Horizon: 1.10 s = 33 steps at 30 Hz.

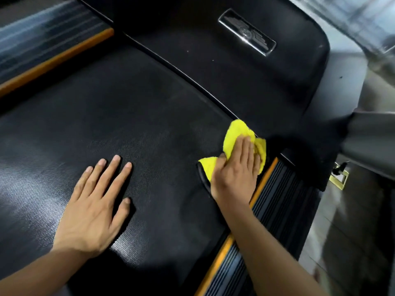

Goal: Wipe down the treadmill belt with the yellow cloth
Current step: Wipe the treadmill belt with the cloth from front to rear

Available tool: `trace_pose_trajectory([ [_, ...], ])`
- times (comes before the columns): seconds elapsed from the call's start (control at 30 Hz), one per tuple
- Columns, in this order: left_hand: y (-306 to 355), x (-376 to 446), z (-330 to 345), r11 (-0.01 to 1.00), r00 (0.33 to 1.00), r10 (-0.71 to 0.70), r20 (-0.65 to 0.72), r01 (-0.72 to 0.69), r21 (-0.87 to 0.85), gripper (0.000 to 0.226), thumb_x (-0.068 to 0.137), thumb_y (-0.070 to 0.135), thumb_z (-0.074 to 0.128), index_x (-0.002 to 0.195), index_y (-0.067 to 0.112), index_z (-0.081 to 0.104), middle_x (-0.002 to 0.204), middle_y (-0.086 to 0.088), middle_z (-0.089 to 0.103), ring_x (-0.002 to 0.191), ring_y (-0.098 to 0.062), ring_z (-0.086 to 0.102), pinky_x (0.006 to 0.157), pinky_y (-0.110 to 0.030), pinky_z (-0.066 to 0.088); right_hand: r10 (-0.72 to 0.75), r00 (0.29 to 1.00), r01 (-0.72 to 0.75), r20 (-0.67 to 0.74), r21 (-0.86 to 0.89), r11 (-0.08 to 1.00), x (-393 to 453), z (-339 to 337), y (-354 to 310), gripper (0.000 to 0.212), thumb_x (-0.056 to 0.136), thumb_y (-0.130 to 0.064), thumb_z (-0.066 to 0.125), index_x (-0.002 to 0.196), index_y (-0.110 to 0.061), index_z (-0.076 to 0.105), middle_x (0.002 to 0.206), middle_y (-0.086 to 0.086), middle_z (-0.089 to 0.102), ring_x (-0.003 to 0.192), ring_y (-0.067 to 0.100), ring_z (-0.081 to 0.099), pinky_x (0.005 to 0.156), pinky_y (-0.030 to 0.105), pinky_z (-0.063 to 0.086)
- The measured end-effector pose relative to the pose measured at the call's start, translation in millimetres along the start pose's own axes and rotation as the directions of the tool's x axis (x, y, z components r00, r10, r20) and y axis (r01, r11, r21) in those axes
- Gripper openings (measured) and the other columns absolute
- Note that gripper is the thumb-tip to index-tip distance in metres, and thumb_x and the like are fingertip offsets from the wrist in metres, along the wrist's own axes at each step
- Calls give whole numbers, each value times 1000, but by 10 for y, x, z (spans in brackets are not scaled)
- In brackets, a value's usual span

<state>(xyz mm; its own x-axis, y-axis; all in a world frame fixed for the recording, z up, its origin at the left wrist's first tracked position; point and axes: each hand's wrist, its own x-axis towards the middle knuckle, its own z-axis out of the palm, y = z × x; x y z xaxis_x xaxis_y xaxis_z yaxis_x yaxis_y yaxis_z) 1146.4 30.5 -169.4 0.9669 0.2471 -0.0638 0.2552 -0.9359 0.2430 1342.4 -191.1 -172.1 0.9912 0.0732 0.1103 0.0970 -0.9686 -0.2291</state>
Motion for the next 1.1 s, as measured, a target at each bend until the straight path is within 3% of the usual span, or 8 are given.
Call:
trace_pose_trajectory([
  [0.27, 29, 12, 6, 1000, 1000, -19, -4, 19, 5, 69, 96, 45, 33, 159, 19, 24, 167, -6, 20, 156, -27, 13, 124, -52, 16, 31, 999, -30, 37, -14, 999, -4, 78, -335, 63, 101, -36, 25, 157, -8, 18, 165, 8, 17, 153, 21, 6, 124, 42, 5],
  [0.47, -1, 13, 45, 999, 999, 21, -48, -23, -24, 69, 94, 43, 34, 156, 11, 32, 166, -9, 23, 154, -30, 19, 124, -54, 17, -622, 763, 624, 176, 52, 780, -211, 248, -1384, 70, 96, -38, 43, 156, -12, 20, 165, 6, 17, 152, 19, 11, 123, 38, 7],
  [0.6, -33, 7, 30, 999, 999, 35, -36, -36, -35, 69, 95, 43, 34, 157, 14, 29, 166, -9, 22, 155, -30, 17, 123, -55, 18, -549, 821, 551, 157, 38, 834, -175, 148, -1105, 72, 92, -40, 52, 155, -17, 26, 163, 2, 24, 150, 18, 20, 123, 39, 11],
  [0.7, -19, -12, 8, 999, 1000, 16, -14, -17, -28, 69, 95, 43, 33, 159, 18, 25, 167, -6, 20, 156, -27, 13, 125, -52, 15, -141, 987, 134, 83, 77, 988, 7, -19, -367, 64, 91, -35, 55, 150, -21, 36, 152, 2, 43, 141, 27, 40, 113, 36, 32],
  [0.8, -2, -3, 5, 1000, 1000, -12, -5, 12, -22, 69, 96, 44, 32, 159, 20, 23, 168, -4, 18, 156, -24, 9, 126, -50, 13, -22, 1000, 21, 14, 45, 999, -36, -58, 4, 65, 96, -32, 34, 157, -14, 20, 165, 3, 18, 153, 19, 12, 125, 40, 7],
  [0.9, 19, -4, 27, 1000, 1000, -23, -21, 23, -18, 68, 97, 45, 32, 160, 20, 22, 168, -4, 17, 157, -23, 8, 125, -50, 15, -2, 999, 6, -52, 78, 997, -68, 12, -131, 63, 96, -32, 25, 154, -6, 27, 162, 10, 26, 152, 24, 17, 124, 43, 11],
  [1.0, -1, 7, 55, 1000, 999, -17, -46, 16, -25, 68, 98, 44, 31, 159, 15, 22, 168, -5, 16, 156, -23, 9, 125, -50, 17, -166, 985, 166, 37, 7, 986, -76, 92, -632, 52, 98, -24, 31, 142, 1, 40, 148, 20, 44, 141, 36, 37, 104, 36, 43],
  [1.1, -48, -8, 94, 996, 995, -66, -70, 61, -70, 72, 98, 42, 34, 157, 3, 22, 168, -12, 14, 156, -26, 12, 125, -50, 17, -601, 779, 555, 182, 246, 795, -339, 172, -1321, 69, 91, -33, 21, 154, -5, 28, 161, 12, 28, 150, 27, 22, 123, 37, 16],
])
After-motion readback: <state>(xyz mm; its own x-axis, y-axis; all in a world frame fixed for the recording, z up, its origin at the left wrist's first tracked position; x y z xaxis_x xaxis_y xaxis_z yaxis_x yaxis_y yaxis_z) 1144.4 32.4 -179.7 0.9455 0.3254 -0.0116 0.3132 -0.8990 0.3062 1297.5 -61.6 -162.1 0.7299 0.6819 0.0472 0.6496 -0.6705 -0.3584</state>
